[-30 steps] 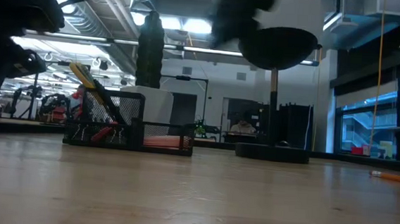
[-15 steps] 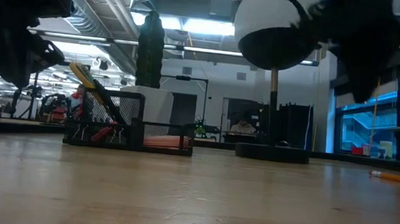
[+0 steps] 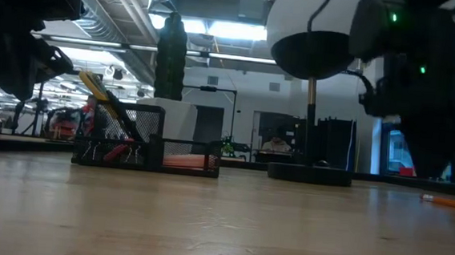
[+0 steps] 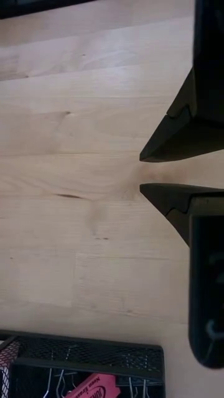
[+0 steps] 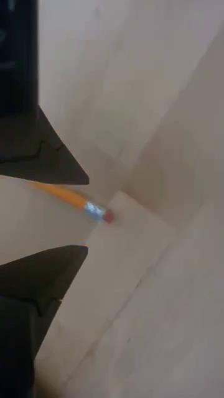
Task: Pick and place office supplies into organizer
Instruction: Put the orange pencil into the black desk organizer
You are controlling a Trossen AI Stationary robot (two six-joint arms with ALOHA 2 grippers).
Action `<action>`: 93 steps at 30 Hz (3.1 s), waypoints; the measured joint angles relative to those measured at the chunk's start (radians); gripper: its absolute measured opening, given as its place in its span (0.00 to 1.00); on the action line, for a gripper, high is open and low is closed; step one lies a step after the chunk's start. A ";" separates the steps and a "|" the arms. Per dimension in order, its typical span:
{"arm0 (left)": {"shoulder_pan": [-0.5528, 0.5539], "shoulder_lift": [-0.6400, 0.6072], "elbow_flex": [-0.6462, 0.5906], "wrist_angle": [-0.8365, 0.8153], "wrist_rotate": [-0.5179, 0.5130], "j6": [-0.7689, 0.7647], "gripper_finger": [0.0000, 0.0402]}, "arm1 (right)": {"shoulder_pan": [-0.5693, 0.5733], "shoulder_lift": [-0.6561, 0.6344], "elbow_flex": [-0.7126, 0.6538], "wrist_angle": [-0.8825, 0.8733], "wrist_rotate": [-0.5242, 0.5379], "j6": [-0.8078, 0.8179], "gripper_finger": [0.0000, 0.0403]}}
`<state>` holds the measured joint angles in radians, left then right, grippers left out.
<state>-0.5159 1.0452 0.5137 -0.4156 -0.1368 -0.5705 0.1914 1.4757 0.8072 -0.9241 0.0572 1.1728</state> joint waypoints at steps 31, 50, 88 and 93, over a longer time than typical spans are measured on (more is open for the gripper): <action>0.001 0.000 0.000 0.002 -0.020 0.000 0.15 | -0.036 0.000 -0.168 0.256 -0.021 -0.032 0.09; 0.001 0.000 0.000 0.002 -0.052 0.000 0.15 | 0.029 0.009 -0.174 0.549 0.073 -0.085 0.02; -0.006 -0.113 0.002 0.238 -0.057 0.322 0.15 | -0.004 0.056 0.104 1.129 0.146 -0.754 0.02; -0.006 -0.181 0.002 0.167 -0.042 0.300 0.15 | -0.057 0.056 0.197 1.128 0.172 -0.921 0.02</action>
<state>-0.5220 0.8641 0.5152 -0.2484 -0.1792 -0.2708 0.1347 1.5314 1.0039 0.2035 0.2290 0.2521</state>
